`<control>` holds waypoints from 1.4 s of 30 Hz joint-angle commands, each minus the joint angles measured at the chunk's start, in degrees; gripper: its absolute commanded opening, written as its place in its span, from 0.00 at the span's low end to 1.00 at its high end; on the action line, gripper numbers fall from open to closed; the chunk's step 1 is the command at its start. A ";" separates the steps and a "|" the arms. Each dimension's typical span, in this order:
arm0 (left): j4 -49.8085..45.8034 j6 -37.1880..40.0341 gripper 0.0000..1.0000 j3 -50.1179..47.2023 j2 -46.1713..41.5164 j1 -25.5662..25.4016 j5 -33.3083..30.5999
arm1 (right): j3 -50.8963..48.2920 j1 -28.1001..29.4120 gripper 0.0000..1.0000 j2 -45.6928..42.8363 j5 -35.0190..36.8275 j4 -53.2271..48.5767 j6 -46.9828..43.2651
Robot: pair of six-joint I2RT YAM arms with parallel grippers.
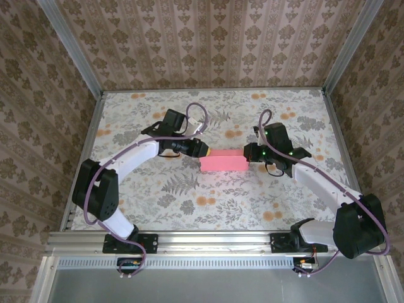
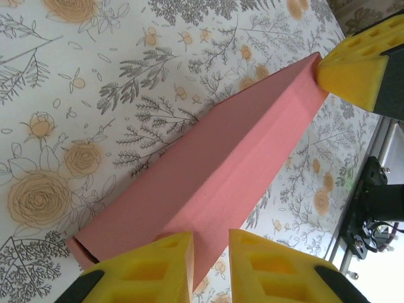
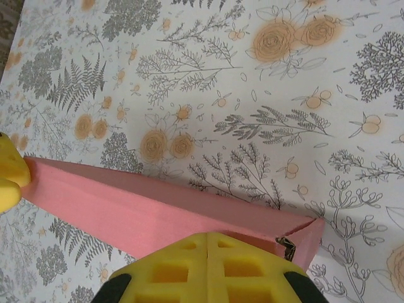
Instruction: Fold the paper box
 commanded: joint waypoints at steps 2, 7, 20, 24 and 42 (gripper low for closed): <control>0.87 1.02 0.21 -4.86 -0.01 -0.75 -5.28 | -4.61 -0.08 0.07 0.23 0.72 -2.24 1.76; 2.29 0.80 0.20 -5.86 -0.97 -1.53 -6.17 | -5.57 0.02 0.07 -1.07 1.15 -1.80 2.04; 6.23 -2.22 0.29 -6.73 -4.21 -1.75 -7.16 | -4.48 0.08 0.09 -3.48 0.63 -1.80 2.34; 7.51 -4.22 0.33 -5.96 -4.65 -1.63 -5.12 | -3.44 0.03 0.11 -3.05 0.72 -2.73 2.56; 8.01 -9.03 0.37 -4.25 -5.45 -2.45 0.76 | -0.42 -0.02 0.15 -4.88 -2.50 -5.65 3.40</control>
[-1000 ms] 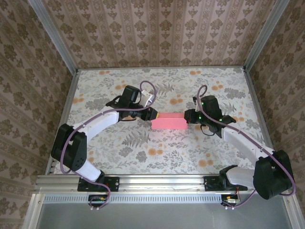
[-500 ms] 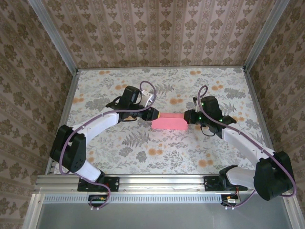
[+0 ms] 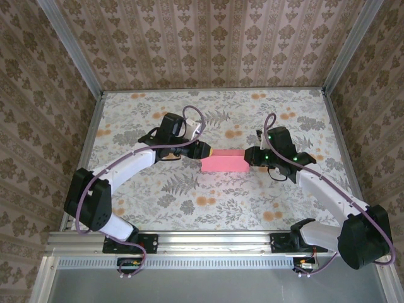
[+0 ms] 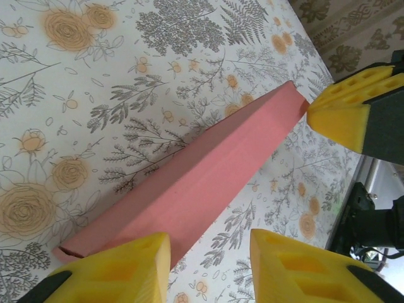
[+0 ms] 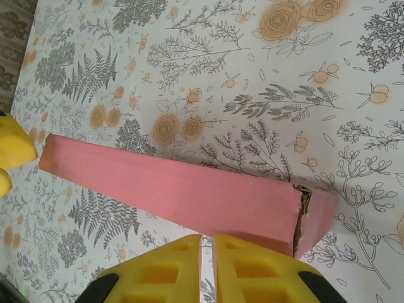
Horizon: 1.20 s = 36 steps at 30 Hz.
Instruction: Fold the paper box
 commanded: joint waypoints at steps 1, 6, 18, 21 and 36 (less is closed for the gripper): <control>0.01 -1.11 0.36 1.01 0.75 -0.37 2.51 | 1.45 0.05 0.15 0.76 -0.75 -2.55 0.53; 0.36 -1.03 0.36 0.00 1.79 -0.39 1.97 | 1.22 0.09 0.15 0.84 -0.09 -3.45 0.12; 1.22 -1.36 0.45 0.01 -4.65 -0.55 -1.13 | 14.25 7.28 0.55 0.04 1.74 -16.92 -18.06; 0.80 -0.36 0.67 -0.21 -7.38 0.04 -1.66 | 17.87 10.07 0.67 2.41 4.49 -21.79 -26.48; -4.40 6.72 1.00 -8.49 -29.48 3.59 -3.31 | 38.17 15.22 0.93 22.89 10.53 -36.63 -44.73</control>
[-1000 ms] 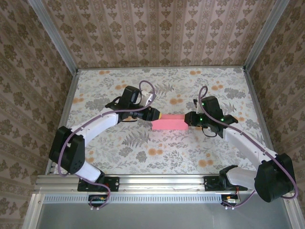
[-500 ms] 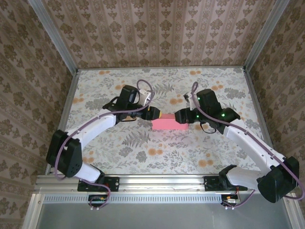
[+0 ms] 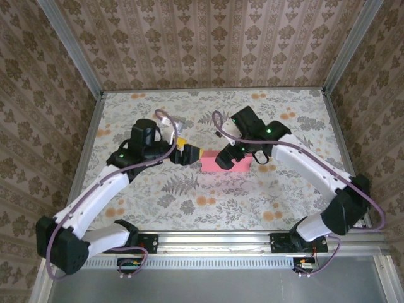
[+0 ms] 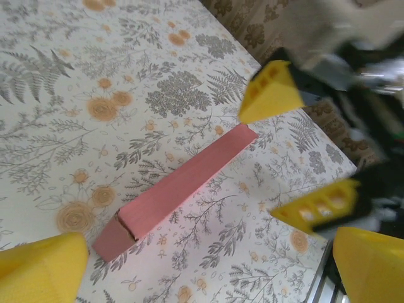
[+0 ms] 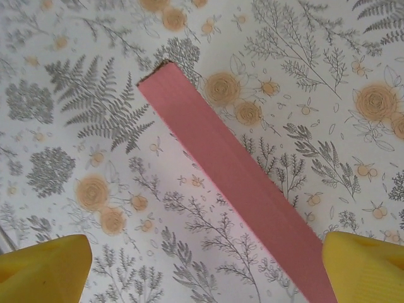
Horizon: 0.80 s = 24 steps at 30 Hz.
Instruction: Fold the paper box
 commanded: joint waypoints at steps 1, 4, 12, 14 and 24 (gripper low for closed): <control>-3.77 4.60 1.00 -0.52 -6.21 0.20 0.28 | 5.03 0.12 0.92 4.98 1.74 -7.01 -6.09; -6.49 5.27 1.00 -0.26 -10.08 0.14 0.56 | 9.62 0.16 0.90 9.98 1.11 -9.86 -6.78; -10.41 6.17 1.00 -2.61 -15.76 0.22 0.55 | 16.17 0.68 0.89 19.13 2.78 -12.99 -8.34; -10.73 6.28 1.00 -3.05 -16.38 0.21 0.48 | 16.95 1.14 0.88 20.88 3.44 -13.44 -8.08; -10.46 6.61 1.00 -2.98 -16.43 0.28 0.65 | 13.94 3.75 0.68 21.51 7.69 -9.56 -6.30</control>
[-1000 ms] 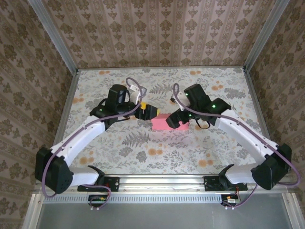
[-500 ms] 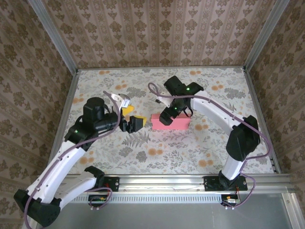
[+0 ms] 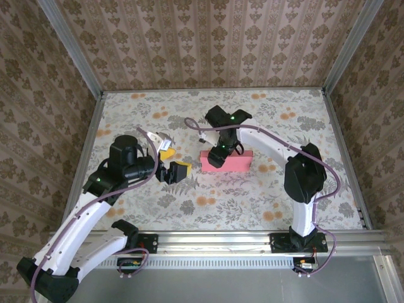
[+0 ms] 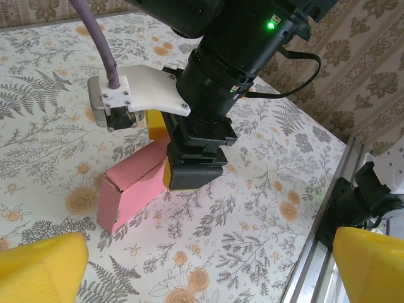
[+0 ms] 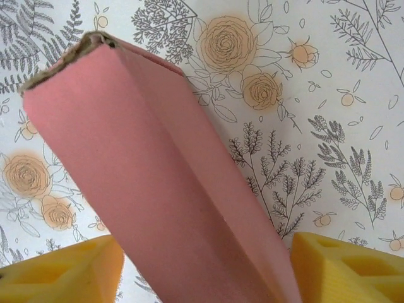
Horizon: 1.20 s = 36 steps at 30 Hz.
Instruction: Fold the paper box
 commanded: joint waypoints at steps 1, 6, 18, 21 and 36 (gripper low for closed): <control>-0.51 1.43 1.00 0.06 -0.73 0.28 0.77 | -2.57 0.91 0.67 -1.39 3.38 1.53 0.27; -0.15 1.45 1.00 -0.13 -0.85 0.31 0.86 | -7.10 1.46 0.66 -3.69 6.17 4.87 0.72; 0.41 1.28 1.00 -0.65 -1.97 0.22 0.71 | -16.19 3.13 0.44 -10.66 16.46 14.71 1.31; 0.40 1.25 1.00 -0.64 -1.95 0.11 0.74 | -17.15 3.13 0.43 -11.52 18.14 15.61 1.69; 0.03 1.25 1.00 -0.62 -2.05 -0.22 0.54 | -15.92 1.91 0.33 -9.79 28.34 19.46 -0.07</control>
